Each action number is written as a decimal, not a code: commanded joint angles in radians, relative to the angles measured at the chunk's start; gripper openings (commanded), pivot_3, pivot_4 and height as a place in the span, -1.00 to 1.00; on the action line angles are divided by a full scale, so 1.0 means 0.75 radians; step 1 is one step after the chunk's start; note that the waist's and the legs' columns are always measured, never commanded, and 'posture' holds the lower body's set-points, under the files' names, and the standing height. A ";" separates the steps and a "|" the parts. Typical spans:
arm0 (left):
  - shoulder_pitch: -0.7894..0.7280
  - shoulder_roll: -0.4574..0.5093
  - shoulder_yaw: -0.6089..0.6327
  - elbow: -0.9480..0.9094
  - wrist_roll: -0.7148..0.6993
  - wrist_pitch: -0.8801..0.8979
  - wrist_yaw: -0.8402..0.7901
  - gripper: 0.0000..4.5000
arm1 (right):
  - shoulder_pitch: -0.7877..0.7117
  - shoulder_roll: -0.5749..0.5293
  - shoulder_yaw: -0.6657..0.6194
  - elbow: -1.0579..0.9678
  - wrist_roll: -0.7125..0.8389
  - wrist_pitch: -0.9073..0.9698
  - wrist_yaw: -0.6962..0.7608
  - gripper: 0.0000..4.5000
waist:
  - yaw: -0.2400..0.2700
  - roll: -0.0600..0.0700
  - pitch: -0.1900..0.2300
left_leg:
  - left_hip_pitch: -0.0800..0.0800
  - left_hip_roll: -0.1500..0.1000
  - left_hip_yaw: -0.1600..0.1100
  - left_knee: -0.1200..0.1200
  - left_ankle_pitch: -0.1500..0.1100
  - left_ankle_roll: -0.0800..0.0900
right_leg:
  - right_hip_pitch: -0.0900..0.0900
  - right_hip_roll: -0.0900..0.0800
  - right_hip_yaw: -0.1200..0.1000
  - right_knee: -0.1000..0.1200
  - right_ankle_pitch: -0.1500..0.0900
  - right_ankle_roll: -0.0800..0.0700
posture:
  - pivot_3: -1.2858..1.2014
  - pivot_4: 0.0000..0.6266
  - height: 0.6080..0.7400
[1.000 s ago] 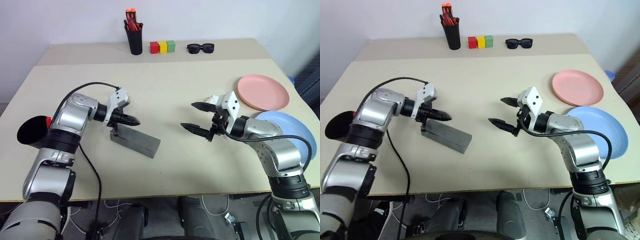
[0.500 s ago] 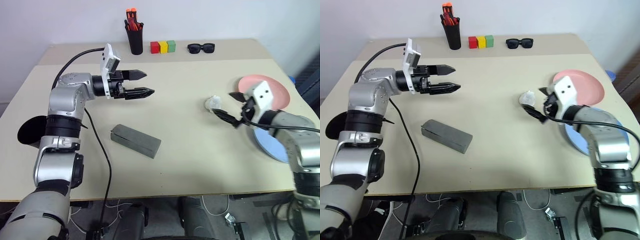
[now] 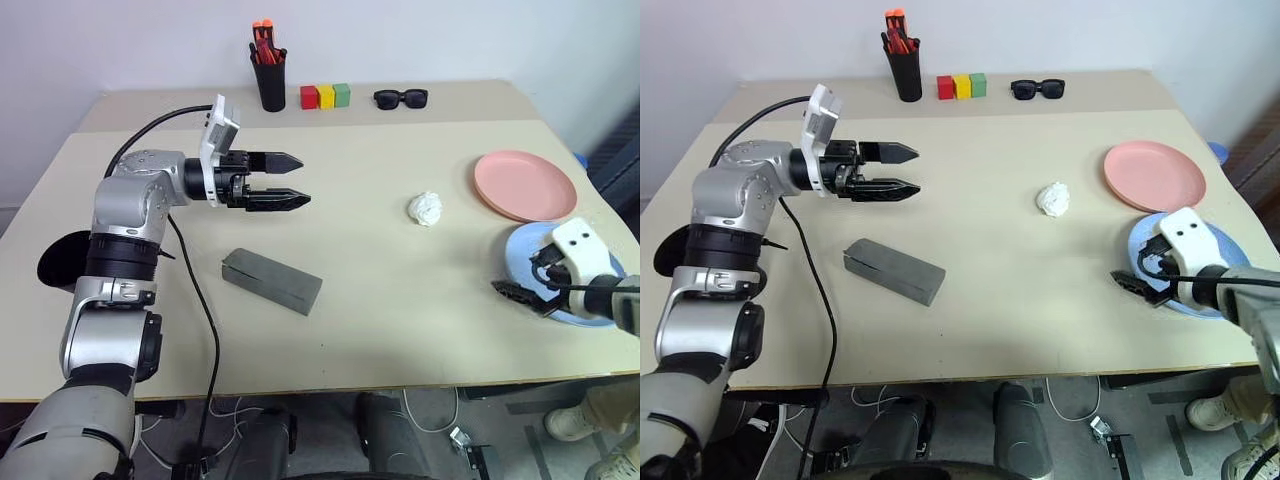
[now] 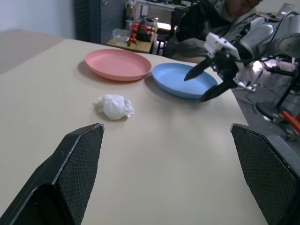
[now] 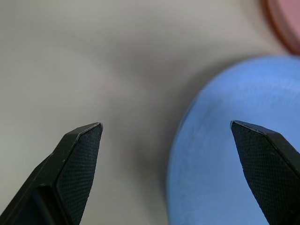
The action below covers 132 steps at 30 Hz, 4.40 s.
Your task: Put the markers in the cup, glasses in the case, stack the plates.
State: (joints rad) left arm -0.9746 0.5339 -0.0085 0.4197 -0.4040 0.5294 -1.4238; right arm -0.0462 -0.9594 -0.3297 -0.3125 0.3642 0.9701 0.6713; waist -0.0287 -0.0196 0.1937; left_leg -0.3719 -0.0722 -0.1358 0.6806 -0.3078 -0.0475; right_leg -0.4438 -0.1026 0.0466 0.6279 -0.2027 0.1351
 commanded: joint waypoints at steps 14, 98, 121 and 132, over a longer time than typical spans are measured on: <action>-0.016 0.011 0.007 -0.015 0.006 -0.069 0.072 1.00 | 0.014 -0.031 0.087 0.220 -0.183 -0.184 -0.048 -0.97 | 0.020 -0.002 -0.001 | 0.001 0.000 0.000 0.002 0.000 0.000 | 0.004 0.000 0.000 -0.004 0.001 0.002 | 0.03 -0.52 1.00; 0.048 -0.004 0.093 -0.106 -0.077 -0.126 0.299 1.00 | -1.113 0.620 0.288 1.453 -0.296 -0.907 -0.082 -0.92 | -0.024 0.006 0.000 | -0.003 0.000 0.004 -0.001 0.003 -0.005 | 0.000 0.000 0.003 -0.015 0.007 0.005 | 0.03 -0.52 1.00; 0.053 -0.003 0.095 -0.128 -0.109 -0.038 0.337 1.00 | -1.379 0.380 0.170 2.141 -0.429 -1.341 -0.535 0.42 | -0.058 0.006 0.000 | -0.003 0.000 0.006 -0.004 0.003 -0.005 | 0.000 0.000 0.004 -0.017 0.007 0.005 | 0.03 -0.52 1.00; 0.125 -0.006 0.130 -0.269 -0.144 -0.019 0.393 1.00 | -1.345 0.447 -0.010 1.747 -0.094 -1.470 0.003 0.97 | -0.056 0.006 0.000 | -0.003 0.000 0.006 -0.004 0.003 -0.005 | 0.000 0.000 0.005 -0.017 0.008 0.006 | 0.03 -0.52 1.00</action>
State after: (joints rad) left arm -0.8746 0.5242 0.0626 0.2742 -0.4885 0.5163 -1.1383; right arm -1.0603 -0.6335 -0.3090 1.0961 0.2181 -0.1351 0.5682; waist -0.0710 -0.0151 0.1935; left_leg -0.3739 -0.0719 -0.1315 0.6776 -0.3060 -0.0508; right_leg -0.4438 -0.1026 0.0498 0.6148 -0.1970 0.1393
